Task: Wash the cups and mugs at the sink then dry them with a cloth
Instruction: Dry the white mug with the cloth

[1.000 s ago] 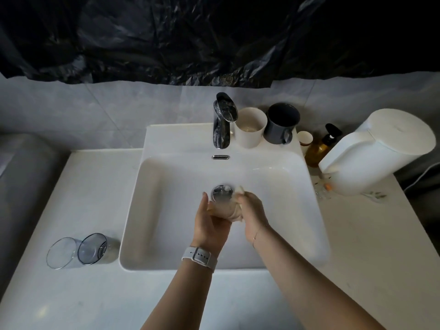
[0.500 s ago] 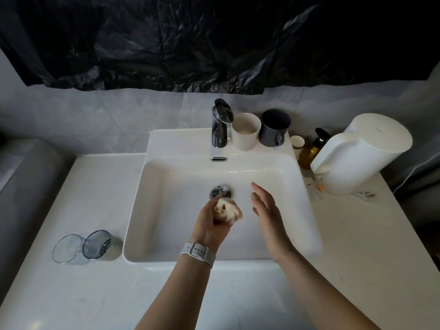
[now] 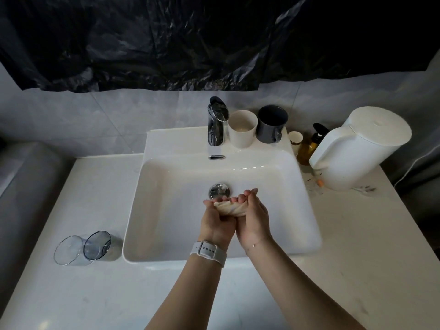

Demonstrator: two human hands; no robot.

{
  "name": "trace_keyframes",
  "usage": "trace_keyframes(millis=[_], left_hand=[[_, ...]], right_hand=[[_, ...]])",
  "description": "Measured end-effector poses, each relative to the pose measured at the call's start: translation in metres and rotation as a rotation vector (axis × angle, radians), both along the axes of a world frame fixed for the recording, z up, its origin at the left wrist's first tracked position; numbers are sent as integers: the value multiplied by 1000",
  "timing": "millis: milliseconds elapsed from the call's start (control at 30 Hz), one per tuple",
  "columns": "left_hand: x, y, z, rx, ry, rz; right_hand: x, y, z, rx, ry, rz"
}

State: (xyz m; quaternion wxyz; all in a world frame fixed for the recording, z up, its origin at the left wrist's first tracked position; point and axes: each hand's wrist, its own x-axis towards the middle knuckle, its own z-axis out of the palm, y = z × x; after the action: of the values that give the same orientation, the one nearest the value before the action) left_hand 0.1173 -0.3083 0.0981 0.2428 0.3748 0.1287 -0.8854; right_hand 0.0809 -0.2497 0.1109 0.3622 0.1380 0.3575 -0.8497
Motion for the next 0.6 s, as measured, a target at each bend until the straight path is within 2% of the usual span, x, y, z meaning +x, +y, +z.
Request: trace_keyframes(millis=[100,233,367,433,500,600], left_hand=[[2,-10,1,-8,-21,45],[-2,-20,2,-10,-152,157],[-10,-10,-17,-176,-307,109],[-14,-2,-28,-314,-360,20],[-15,0,-36,-486,-377,-88],[-10,-10,-43,-676,-296,-249]], right_hand=[[-8,-16,0,22,-183,31],[-26,-28,-6,86,-466,78],[-38,-29,-25,319,-796,88],[-40,-29,-48,430,-859,87],[-43,-31,-65,442,-881,162],[-54,-38,-74,476,-730,317]])
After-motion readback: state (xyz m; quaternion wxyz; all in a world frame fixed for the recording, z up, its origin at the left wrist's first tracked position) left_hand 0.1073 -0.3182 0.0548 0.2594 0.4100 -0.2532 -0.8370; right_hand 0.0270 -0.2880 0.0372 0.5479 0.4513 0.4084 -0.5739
